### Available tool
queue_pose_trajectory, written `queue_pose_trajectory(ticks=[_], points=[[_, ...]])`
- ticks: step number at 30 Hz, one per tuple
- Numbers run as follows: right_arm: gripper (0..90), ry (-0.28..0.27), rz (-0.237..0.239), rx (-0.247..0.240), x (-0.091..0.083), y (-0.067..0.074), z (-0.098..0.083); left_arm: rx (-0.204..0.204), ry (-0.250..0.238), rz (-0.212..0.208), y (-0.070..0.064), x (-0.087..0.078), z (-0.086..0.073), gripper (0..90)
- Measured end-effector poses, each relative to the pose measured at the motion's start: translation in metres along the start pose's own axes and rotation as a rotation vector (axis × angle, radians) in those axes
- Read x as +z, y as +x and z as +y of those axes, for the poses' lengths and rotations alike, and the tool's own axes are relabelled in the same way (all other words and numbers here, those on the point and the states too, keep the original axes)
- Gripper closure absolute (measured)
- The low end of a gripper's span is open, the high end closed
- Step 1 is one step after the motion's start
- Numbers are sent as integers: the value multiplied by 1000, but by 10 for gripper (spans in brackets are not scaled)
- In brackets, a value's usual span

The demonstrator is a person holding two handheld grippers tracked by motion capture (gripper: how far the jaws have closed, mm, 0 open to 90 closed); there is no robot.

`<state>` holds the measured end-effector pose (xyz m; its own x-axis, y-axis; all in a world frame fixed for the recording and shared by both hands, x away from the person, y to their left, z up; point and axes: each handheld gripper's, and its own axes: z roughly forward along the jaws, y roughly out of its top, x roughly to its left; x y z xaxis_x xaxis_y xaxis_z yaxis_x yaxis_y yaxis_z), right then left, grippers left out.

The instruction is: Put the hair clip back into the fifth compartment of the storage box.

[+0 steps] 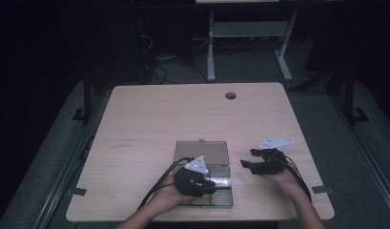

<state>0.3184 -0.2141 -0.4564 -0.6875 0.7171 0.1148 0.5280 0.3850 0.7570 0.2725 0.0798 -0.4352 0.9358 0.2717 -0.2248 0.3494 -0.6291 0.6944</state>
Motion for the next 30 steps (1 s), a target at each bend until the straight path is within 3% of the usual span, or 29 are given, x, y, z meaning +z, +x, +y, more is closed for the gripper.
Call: queue_pose_trajectory(ticks=[6,13,20,30], points=[[351,-3,0,-2,0,-1,0,1,11,1,1,0,-1,717],[351,3,1,-2,1,0,0,6,22,6,1,-3,-1,608],[351,1,2,0,0,0,0,-1,-13,17,6,-15,0,541],[351,-2,2,-5,1,0,0,-25,-60,65,20,-39,-1,460]])
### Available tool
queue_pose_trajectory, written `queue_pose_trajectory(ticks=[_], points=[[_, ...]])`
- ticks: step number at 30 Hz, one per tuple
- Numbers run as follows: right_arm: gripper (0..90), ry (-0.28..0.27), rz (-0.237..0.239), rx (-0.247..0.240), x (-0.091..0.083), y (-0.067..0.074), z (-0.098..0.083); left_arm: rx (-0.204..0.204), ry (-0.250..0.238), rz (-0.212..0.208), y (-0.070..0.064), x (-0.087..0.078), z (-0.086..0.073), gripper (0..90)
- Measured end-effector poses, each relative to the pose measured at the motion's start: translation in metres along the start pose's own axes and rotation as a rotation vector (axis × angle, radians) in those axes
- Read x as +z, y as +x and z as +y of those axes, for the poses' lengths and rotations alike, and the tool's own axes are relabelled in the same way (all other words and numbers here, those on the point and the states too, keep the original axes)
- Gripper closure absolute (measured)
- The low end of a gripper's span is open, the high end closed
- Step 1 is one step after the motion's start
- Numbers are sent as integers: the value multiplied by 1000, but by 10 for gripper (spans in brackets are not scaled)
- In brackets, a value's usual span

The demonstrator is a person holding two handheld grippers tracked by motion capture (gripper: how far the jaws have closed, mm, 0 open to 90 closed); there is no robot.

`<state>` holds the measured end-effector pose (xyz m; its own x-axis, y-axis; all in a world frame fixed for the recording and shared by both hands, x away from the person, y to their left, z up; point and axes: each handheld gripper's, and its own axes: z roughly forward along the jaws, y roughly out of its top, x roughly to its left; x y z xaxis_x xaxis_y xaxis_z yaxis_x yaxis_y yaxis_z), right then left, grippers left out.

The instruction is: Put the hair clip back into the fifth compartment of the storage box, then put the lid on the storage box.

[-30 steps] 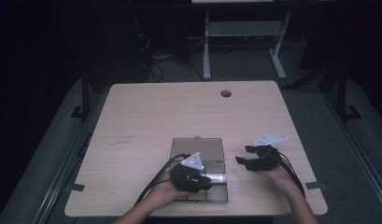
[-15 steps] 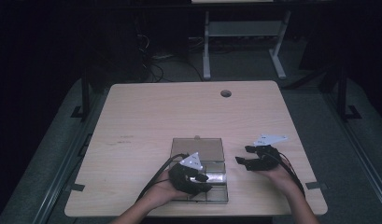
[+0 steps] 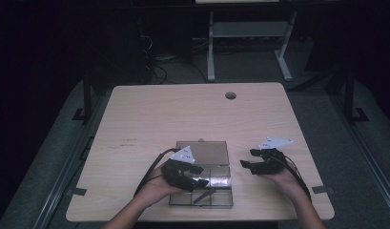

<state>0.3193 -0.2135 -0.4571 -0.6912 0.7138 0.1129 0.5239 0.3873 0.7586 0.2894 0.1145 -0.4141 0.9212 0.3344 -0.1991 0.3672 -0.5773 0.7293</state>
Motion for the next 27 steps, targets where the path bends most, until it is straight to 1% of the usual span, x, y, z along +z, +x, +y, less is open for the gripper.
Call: queue_pose_trajectory(ticks=[5,6,9,10,11,13,14,15,16,17,18,19,20,21,24,27], points=[[351,0,2,7,0,1,0,-11,-16,23,12,-10,-3,417],[351,-1,3,9,0,1,1,-11,-16,23,12,-10,-3,410],[351,-4,7,6,0,2,2,-29,-32,41,21,-18,-5,385],[350,-3,11,17,0,3,3,-31,-34,49,24,-20,-5,379],[350,-5,12,17,0,3,3,-31,-34,49,24,-20,-5,373],[350,-8,12,12,1,3,4,-47,-45,64,30,-24,-8,366],[349,-6,14,19,1,3,5,-55,-45,69,33,-27,-9,363],[342,-7,19,21,2,4,6,-63,-50,86,39,-30,-10,353],[342,-3,24,30,2,4,7,-69,-53,90,42,-32,-11,350],[339,-7,26,25,3,4,8,-81,-58,98,46,-34,-13,345],[337,-5,27,30,3,4,8,-93,-59,106,50,-36,-14,332],[329,0,33,42,4,4,9,-111,-57,106,52,-37,-15,316],[326,4,32,42,5,5,10,-112,-55,113,56,-38,-17,301],[325,1,33,38,6,5,12,-122,-54,120,58,-39,-17,290],[313,5,45,61,7,6,18,-153,-59,144,67,-42,-20,259],[303,3,60,73,10,6,24,-168,-59,163,74,-43,-22,241]])
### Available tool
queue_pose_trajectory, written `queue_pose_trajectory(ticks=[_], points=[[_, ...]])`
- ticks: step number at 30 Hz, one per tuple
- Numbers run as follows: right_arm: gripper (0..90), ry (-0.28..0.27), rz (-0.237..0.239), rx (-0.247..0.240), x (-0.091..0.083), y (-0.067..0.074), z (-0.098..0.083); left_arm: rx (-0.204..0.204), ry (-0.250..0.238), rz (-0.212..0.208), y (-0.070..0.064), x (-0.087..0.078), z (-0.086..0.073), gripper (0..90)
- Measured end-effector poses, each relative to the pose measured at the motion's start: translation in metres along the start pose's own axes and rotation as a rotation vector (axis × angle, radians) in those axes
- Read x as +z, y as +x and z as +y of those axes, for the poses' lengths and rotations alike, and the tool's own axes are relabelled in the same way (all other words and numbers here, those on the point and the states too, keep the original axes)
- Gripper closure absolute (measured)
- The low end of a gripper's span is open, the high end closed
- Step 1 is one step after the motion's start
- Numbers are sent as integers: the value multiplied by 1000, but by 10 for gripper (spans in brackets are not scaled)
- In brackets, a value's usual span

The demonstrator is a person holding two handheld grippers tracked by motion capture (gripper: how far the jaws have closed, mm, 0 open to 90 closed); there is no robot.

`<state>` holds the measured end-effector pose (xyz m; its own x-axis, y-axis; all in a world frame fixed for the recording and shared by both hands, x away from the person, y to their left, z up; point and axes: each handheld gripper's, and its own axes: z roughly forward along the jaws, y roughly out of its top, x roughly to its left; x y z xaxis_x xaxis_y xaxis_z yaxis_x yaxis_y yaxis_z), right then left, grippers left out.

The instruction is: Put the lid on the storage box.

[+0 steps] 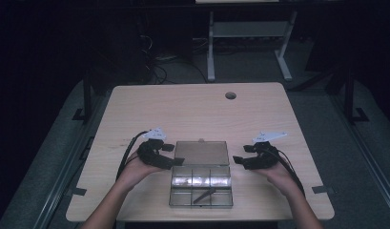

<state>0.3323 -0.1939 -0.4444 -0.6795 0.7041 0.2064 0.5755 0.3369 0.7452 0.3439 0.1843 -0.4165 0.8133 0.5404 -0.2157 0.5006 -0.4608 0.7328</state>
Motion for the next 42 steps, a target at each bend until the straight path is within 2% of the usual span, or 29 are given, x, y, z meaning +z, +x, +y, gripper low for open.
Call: queue_pose_trajectory(ticks=[4,8,14,17,25,29,32,34,36,38,39,42], points=[[282,0,8,17,5,2,9,-30,2,7,11,4,0,222],[262,7,31,30,12,2,16,-45,29,20,21,11,0,208],[236,36,55,92,25,0,21,-86,52,15,33,18,4,186],[232,48,62,109,31,-1,22,-108,57,6,36,23,4,184],[232,95,74,132,49,3,24,-121,102,10,40,37,0,181],[232,106,85,134,54,4,25,-153,115,-8,42,40,-3,175],[232,114,89,142,55,3,24,-173,106,-17,43,40,-5,174],[232,115,106,156,56,1,24,-185,105,-28,45,39,-8,174],[233,117,126,169,58,-1,23,-216,97,-44,46,39,-10,174],[234,120,132,176,59,-1,23,-223,95,-48,47,40,-10,176],[235,120,133,179,59,-1,23,-236,96,-63,48,40,-11,175],[237,127,147,190,59,-1,23,-239,94,-85,49,42,-12,176]])
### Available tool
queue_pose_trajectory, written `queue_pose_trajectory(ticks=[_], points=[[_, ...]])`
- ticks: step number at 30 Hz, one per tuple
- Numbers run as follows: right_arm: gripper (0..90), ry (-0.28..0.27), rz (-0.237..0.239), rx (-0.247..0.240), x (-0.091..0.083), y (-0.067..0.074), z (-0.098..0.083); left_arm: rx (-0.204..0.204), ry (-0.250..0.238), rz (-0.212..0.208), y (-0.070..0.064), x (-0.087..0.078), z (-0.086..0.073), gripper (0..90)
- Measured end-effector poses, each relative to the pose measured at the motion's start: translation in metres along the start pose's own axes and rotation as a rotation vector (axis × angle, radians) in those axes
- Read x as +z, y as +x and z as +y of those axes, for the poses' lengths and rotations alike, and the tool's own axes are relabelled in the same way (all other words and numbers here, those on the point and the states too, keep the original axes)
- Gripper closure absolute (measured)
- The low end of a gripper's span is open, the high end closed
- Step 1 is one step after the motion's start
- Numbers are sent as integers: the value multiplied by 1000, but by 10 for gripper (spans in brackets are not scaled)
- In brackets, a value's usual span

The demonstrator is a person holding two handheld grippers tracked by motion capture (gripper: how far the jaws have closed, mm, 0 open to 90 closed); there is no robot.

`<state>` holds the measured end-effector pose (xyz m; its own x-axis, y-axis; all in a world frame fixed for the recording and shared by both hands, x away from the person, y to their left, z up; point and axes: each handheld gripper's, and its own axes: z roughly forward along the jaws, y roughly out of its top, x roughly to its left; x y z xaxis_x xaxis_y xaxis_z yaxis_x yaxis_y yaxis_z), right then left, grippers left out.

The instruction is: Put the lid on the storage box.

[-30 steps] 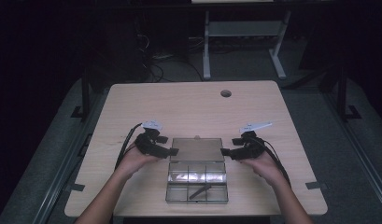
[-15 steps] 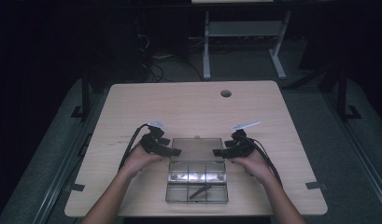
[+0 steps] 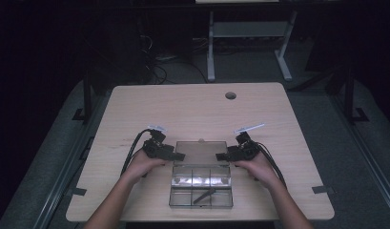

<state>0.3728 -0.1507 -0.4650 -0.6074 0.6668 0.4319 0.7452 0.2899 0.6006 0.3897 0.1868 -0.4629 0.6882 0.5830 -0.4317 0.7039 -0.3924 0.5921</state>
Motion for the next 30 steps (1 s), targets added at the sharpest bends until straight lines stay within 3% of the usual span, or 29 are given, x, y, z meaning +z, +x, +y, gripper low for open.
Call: queue_pose_trajectory(ticks=[6,23,30], points=[[223,7,29,46,2,-2,-1,4,5,-10,-2,1,0,175],[216,9,19,49,3,-1,1,-13,0,7,-4,2,0,178],[249,24,29,67,0,-3,0,-48,4,-29,-3,0,-2,223]])
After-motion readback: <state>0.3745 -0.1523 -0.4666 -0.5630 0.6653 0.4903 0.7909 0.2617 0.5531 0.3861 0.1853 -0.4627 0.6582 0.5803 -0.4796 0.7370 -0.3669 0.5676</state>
